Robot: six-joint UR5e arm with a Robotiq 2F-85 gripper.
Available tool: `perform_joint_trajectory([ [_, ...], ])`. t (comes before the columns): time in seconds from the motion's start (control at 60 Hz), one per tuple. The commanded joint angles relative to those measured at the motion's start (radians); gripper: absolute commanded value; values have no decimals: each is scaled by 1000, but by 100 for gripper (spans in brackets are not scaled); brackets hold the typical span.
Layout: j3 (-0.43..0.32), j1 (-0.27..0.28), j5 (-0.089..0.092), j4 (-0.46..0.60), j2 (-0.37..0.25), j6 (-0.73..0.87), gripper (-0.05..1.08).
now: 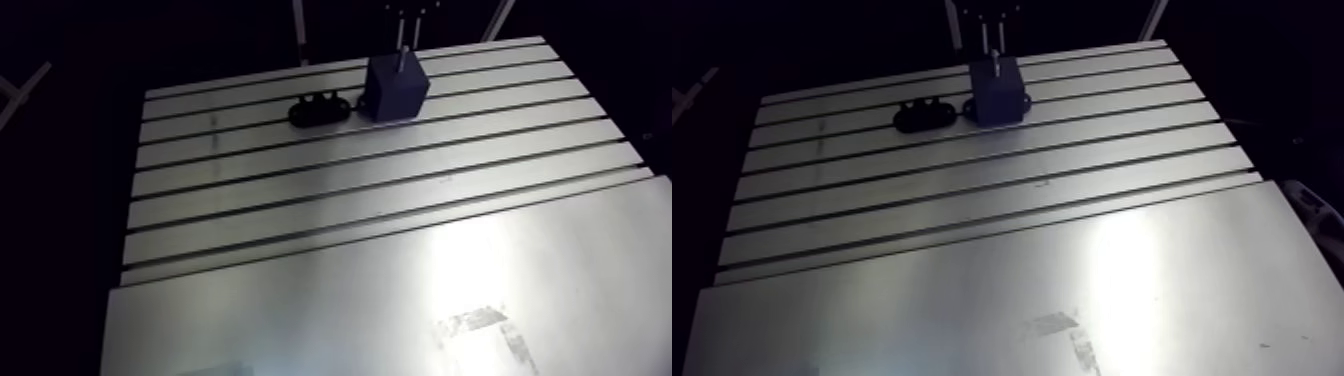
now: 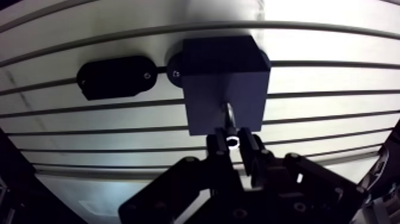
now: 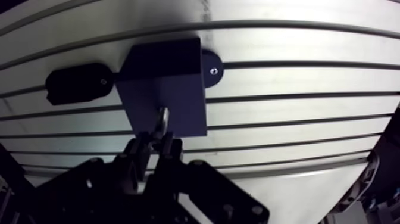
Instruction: Pick up the M10 bolt and insert it into the hole until fully seated.
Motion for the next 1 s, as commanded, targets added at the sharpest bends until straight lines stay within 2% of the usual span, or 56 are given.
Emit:
perform_joint_trajectory([
  [0.017,2,0,0,-1,7,0,108],
  [0.55,2,-3,0,-1,12,0,106],
  [0.567,2,-3,0,-1,12,0,100],
  [0.583,2,-3,0,-1,12,0,100],
  [0.6,2,0,0,-1,12,-1,89],
  [0.617,5,0,0,-1,12,-2,65],
  [0.633,5,0,0,-1,12,-2,65],
  [0.65,9,0,2,-3,12,-3,29],
  [0.667,9,0,2,-3,12,-3,29],
  [0.683,12,3,0,-3,10,-6,7],
  [0.7,12,3,0,-3,10,-6,7],
  [0.717,17,3,0,-4,10,-10,2],
  [0.75,21,3,0,-11,8,-17,1],
  [0.883,35,0,0,-68,3,-37,1],
  [1.0,37,-3,2,-78,2,-37,1],
])
